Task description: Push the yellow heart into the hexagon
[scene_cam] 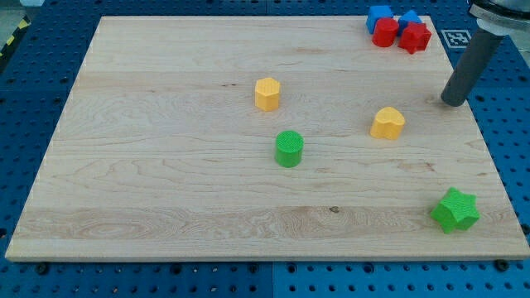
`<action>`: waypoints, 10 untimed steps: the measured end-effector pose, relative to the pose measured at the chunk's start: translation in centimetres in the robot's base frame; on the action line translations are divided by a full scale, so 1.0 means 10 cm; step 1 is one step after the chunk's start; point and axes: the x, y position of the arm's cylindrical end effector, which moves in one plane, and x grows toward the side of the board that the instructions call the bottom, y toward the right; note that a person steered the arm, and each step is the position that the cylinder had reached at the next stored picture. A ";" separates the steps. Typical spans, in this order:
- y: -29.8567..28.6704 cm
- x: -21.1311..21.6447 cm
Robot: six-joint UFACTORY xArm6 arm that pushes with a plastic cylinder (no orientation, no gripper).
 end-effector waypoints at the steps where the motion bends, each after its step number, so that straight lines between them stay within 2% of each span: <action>1: 0.00 0.00; 2: 0.04 0.09; 3: 0.41 0.25; 4: 0.37 0.67; 5: -0.30 0.72; 6: -1.25 0.55; 7: -1.74 0.32; 8: -1.75 0.12; 10: -1.75 0.23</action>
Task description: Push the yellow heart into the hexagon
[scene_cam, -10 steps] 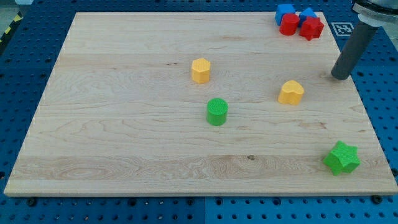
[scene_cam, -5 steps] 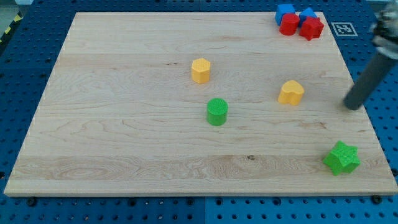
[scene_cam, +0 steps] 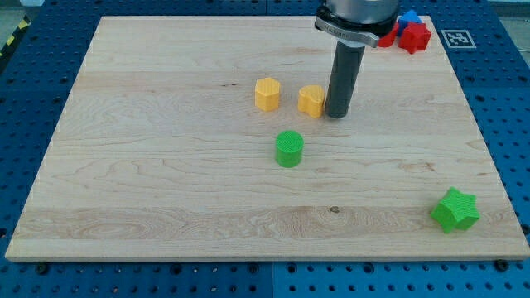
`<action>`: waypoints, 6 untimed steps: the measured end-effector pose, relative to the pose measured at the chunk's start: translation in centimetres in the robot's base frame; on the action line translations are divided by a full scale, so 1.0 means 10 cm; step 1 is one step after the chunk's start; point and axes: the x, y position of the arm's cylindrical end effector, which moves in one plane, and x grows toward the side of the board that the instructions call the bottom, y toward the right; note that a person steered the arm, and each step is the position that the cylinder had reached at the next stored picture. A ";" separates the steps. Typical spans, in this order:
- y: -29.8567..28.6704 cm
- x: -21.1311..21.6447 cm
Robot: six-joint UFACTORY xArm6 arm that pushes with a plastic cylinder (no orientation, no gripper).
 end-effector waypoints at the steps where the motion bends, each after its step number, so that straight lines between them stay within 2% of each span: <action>1: -0.18 -0.04; 2: -0.44 -0.19; 3: -0.45 -0.24; 4: -0.24 0.04; 6: -0.12 0.22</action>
